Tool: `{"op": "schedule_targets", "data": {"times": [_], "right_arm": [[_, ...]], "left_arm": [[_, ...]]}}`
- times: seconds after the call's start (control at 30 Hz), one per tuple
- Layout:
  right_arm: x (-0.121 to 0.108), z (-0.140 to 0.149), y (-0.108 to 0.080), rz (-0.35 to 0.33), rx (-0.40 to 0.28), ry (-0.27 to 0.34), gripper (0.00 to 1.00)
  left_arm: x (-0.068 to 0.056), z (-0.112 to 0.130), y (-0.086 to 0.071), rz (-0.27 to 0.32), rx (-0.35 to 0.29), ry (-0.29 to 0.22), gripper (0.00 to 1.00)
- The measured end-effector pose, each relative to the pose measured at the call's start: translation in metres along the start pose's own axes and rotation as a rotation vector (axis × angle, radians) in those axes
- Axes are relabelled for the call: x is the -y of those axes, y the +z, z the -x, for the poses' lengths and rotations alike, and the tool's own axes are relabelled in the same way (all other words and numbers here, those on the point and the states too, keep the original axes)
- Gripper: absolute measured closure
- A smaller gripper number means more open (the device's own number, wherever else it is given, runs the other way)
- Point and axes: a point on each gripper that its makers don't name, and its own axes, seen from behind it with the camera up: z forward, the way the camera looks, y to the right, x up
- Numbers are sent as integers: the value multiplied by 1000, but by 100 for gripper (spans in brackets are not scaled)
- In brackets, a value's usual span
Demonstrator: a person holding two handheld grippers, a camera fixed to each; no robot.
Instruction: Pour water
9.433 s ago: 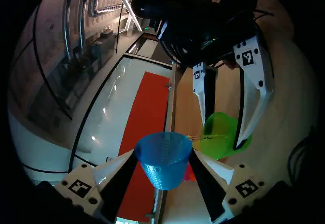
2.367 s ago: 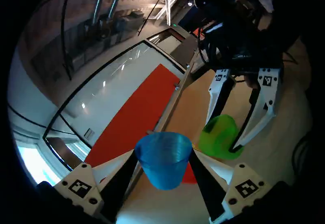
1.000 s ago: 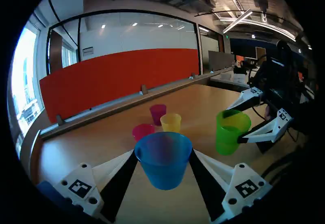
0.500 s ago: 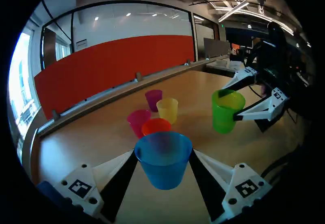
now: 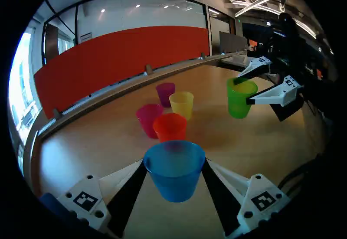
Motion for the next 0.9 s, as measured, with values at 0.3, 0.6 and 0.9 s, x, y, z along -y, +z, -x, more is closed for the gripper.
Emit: {"op": "schedule_targets", "data": {"times": [0.3, 0.6, 0.9], "right_arm": [[-23, 4, -1, 23, 27, 19, 7], [-37, 7, -3, 39, 44, 17, 7], [-48, 16, -1, 48, 64, 30, 7]], "left_arm": [[-3, 13, 9, 11, 46, -6, 13], [-5, 14, 18, 17, 51, -23, 13], [-6, 18, 25, 14, 62, -28, 12]]}}
